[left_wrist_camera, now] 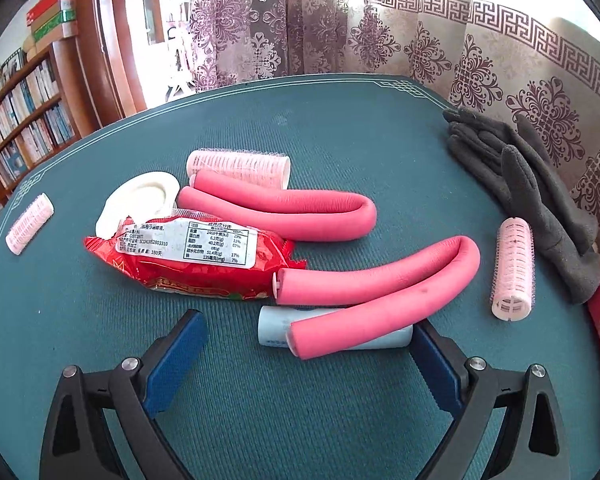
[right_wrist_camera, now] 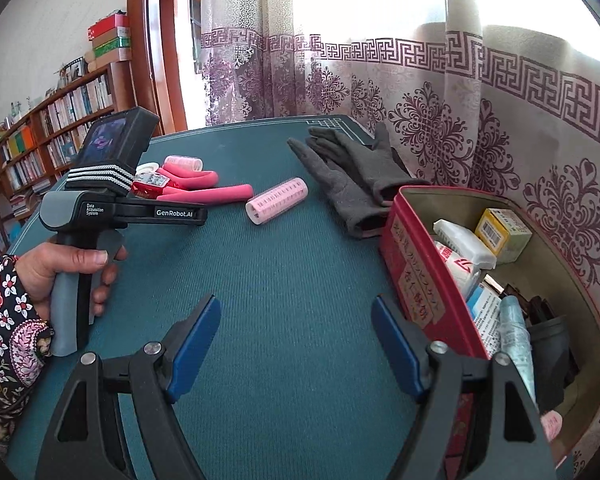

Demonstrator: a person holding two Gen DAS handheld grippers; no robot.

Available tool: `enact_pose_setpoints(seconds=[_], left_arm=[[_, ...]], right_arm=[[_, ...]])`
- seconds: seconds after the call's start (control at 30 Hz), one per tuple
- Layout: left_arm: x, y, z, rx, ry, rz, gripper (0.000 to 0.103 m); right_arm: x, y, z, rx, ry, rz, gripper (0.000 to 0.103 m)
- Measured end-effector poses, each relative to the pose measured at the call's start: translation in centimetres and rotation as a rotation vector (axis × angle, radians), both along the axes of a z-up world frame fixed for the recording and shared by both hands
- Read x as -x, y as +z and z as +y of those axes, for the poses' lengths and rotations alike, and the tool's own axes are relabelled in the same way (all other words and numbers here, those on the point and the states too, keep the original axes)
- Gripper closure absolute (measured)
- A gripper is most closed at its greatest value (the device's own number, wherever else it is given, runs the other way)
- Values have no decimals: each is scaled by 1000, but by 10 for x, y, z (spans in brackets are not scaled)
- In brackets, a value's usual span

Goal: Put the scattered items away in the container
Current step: 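Lower the left gripper onto the light-blue tube and close it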

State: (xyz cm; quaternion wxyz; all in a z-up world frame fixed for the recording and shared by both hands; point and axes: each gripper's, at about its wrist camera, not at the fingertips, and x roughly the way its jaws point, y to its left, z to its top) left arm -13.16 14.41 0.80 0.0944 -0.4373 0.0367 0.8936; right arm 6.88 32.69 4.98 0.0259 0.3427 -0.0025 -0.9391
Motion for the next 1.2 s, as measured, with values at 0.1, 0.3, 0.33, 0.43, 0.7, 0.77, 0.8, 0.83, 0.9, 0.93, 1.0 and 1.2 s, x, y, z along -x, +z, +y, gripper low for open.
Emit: enact_pose_setpoints(seconds=[0.1, 0.3, 0.33, 0.43, 0.7, 0.77, 0.8, 0.83, 0.9, 0.93, 1.0, 1.2], left_arm=[[-3, 0, -4, -8, -5, 8, 8], [-18, 4, -14, -3, -18, 3, 31], [-22, 4, -17, -7, -20, 1, 31], [-44, 4, -28, -5, -21, 3, 38], [-79, 6, -61, -92, 29, 6, 49], [-73, 6, -62, -87, 34, 8, 46], [-71, 6, -61, -83, 23, 12, 41], [-69, 6, -59, -74, 12, 18, 27], [-64, 6, -54, -39, -1, 44, 20], [-61, 6, -52, -27, -15, 45, 20], [-52, 6, -48, -32, -50, 34, 20], [-20, 3, -37, 12, -104, 25, 20]], right_arm=[[13, -3, -7, 18, 25, -18, 22], [47, -7, -10, 117, 44, -71, 22], [53, -8, -9, 135, 38, -83, 22], [66, -13, -6, 180, 18, -113, 22], [77, -26, -11, 195, -1, -161, 22], [78, -27, -16, 184, 0, -161, 22], [78, -28, -17, 177, 1, -161, 22], [78, -29, -19, 171, 1, -160, 22], [77, -31, -22, 161, 0, -160, 22], [77, -32, -22, 161, -1, -162, 22], [77, -35, -22, 166, -6, -169, 22], [77, -39, -23, 157, -5, -168, 22]])
